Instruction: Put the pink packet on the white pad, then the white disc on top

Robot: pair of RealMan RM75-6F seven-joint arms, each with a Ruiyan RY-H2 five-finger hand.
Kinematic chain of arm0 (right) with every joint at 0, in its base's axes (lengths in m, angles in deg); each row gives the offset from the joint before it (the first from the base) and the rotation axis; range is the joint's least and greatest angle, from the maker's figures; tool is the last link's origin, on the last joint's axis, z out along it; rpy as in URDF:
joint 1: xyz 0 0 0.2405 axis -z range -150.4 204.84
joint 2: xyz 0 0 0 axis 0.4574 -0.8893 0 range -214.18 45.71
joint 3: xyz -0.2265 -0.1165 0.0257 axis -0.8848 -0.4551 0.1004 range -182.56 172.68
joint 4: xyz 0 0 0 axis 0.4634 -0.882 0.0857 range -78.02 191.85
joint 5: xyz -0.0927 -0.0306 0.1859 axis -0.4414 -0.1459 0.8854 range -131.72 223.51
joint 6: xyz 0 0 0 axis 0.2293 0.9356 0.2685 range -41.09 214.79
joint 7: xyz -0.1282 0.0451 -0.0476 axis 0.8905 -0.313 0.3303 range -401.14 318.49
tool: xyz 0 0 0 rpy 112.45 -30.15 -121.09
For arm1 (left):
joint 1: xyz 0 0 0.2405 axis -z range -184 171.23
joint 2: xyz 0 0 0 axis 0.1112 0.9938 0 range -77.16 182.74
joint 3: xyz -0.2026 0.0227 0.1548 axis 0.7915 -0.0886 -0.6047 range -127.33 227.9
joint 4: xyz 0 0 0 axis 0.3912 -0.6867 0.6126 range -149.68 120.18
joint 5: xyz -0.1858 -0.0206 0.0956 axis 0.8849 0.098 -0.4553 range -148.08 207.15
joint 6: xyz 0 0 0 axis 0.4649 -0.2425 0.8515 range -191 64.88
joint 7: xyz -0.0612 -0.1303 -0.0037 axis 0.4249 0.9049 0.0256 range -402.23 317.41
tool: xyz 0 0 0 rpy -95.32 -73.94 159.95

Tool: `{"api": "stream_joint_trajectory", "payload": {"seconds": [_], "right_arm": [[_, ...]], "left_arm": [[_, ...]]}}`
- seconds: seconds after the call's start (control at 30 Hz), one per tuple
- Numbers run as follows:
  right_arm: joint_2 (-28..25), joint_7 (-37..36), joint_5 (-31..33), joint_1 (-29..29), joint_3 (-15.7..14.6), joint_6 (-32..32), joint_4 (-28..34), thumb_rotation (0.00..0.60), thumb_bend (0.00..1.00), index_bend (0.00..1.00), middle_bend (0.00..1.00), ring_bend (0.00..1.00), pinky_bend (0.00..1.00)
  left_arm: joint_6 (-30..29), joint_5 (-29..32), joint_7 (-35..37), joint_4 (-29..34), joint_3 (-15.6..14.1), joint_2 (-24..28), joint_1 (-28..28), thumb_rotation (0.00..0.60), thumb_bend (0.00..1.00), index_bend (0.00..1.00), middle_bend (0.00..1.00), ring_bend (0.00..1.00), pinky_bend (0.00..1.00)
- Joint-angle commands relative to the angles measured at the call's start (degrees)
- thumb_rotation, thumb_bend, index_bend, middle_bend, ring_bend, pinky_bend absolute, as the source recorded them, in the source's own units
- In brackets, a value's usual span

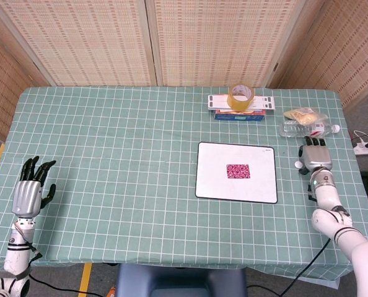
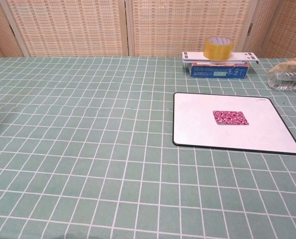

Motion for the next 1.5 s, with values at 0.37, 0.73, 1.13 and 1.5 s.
{"api": "stream_joint_trajectory", "payload": {"seconds": [0.37,0.73,1.13,1.5], "right_arm": [[1.7,-1.1,-1.4,0.4,1.3,-1.6,-3.4,0.600,0.23,0.44,0.00,0.00,0.00],[3.5,-3.5,-3.9,-0.1,2.3,-3.1,-6.4,0.600,0.23,0.45,0.00,0.00,0.00],[4.8,-4.8,-5.8,-0.7,3.1,-4.6,-8.5,0.600,0.24,0.46,0.00,0.00,0.00],[5.2,-5.5,-6.6,-0.8,3.9,-5.6,-10.0,0.600,0.24,0.47,0.00,0.00,0.00]], "left_arm": [[0.2,0.0,0.5,0.6,-0.1,0.4,-0.1,0.600,0.39,0.18,0.22,0.00,0.00],[0.4,-0.1,0.7,0.4,-0.1,0.3,0.0,0.600,0.39,0.18,0.22,0.00,0.00],[0.6,0.0,1.0,0.4,0.0,0.3,0.0,0.600,0.39,0.18,0.22,0.00,0.00],[0.7,0.1,0.9,0.5,0.0,0.3,0.0,0.600,0.39,0.18,0.22,0.00,0.00]]}}
